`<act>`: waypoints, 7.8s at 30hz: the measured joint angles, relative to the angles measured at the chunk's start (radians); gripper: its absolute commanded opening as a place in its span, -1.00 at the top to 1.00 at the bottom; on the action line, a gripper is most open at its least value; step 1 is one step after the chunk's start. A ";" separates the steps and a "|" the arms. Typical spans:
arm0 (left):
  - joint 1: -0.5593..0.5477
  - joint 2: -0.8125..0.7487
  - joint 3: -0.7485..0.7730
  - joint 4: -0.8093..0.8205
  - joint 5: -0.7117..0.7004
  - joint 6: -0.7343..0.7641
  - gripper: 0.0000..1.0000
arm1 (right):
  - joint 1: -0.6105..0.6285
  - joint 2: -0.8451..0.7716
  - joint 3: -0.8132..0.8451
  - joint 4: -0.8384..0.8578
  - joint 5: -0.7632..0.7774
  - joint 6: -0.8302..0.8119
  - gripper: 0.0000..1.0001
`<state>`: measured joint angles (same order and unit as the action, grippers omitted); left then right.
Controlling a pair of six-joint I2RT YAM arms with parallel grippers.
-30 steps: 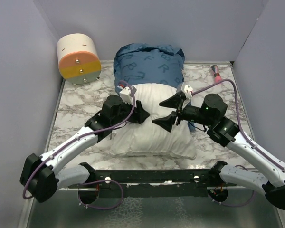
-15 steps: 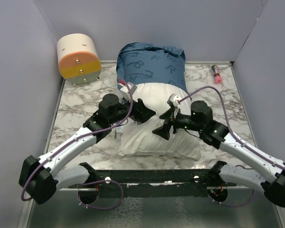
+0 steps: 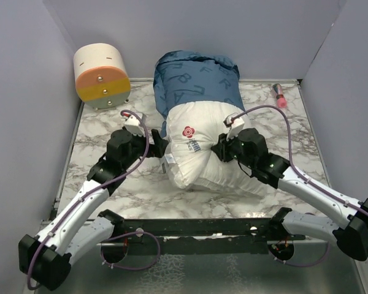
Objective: Put the pillow into the pillowcase
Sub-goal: Stuff the pillow into the pillowcase.
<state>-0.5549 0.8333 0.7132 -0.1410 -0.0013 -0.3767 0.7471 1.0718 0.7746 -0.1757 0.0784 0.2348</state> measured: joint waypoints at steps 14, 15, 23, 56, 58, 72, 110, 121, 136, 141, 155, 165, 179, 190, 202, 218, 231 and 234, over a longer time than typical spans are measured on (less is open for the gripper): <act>0.388 0.393 -0.161 0.488 0.490 -0.271 -0.64 | -0.179 -0.106 0.006 -0.096 0.072 0.040 0.23; 0.388 0.434 -0.165 0.546 0.525 -0.292 -0.64 | -0.179 -0.113 0.006 -0.098 0.059 0.035 0.20; 0.385 0.634 -0.153 0.677 0.573 -0.350 -0.61 | -0.180 -0.180 0.006 -0.111 -0.010 0.020 0.14; 0.121 0.676 -0.051 0.690 0.549 -0.274 1.00 | 0.033 0.349 0.550 -0.147 -0.179 -0.233 -0.81; 0.105 0.646 -0.064 0.675 0.547 -0.267 1.00 | 0.057 0.444 0.615 -0.179 -0.061 -0.249 -0.78; 0.032 0.414 -0.189 0.621 0.489 -0.272 1.00 | 0.045 0.577 0.597 -0.176 0.349 -0.303 0.99; -0.139 -0.090 -0.200 0.101 0.259 -0.361 -0.15 | -0.069 -0.253 0.142 0.035 -0.357 -0.014 -0.95; -0.139 0.193 0.402 -0.238 0.084 -0.024 -0.21 | -0.118 -0.309 0.033 -0.059 -0.151 0.098 -0.93; -0.229 0.689 0.850 -0.318 -0.053 0.349 -0.31 | -0.159 -0.415 0.009 -0.117 0.007 0.169 -0.89; -0.274 0.771 0.941 -0.348 -0.145 0.428 -0.31 | -0.243 -0.388 0.009 -0.119 -0.024 0.184 -0.88; -0.292 0.970 1.047 -0.409 -0.283 0.527 -0.17 | -0.394 -0.330 -0.012 -0.120 -0.198 0.205 -0.88; -0.312 1.034 1.080 -0.369 -0.488 0.634 1.00 | -0.404 -0.216 -0.051 -0.074 -0.207 0.194 -0.83; -0.302 1.036 1.209 -0.475 -0.191 0.550 1.00 | -0.425 0.150 -0.013 0.184 -0.345 0.198 0.99; -0.247 1.007 1.160 -0.442 -0.005 0.424 1.00 | -0.435 0.233 0.063 0.383 -0.414 0.267 0.99; -0.166 0.760 0.557 0.085 0.244 0.135 1.00 | -0.435 0.212 -0.149 0.597 -0.506 0.223 0.61; -0.192 0.495 0.155 0.391 0.289 -0.077 1.00 | -0.417 -0.376 0.018 0.070 -0.665 0.063 -1.00; -0.193 0.373 0.057 0.407 0.277 -0.080 1.00 | -0.476 -0.238 0.038 -0.071 -0.516 0.050 -1.00; -0.193 0.352 0.053 0.391 0.272 -0.069 1.00 | -0.504 -0.167 0.043 -0.085 -0.504 0.030 -1.00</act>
<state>-0.7483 1.1851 0.7658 0.2504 0.2707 -0.4461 0.2432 0.9047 0.8181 -0.2611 -0.4255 0.2646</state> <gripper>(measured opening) 0.016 0.999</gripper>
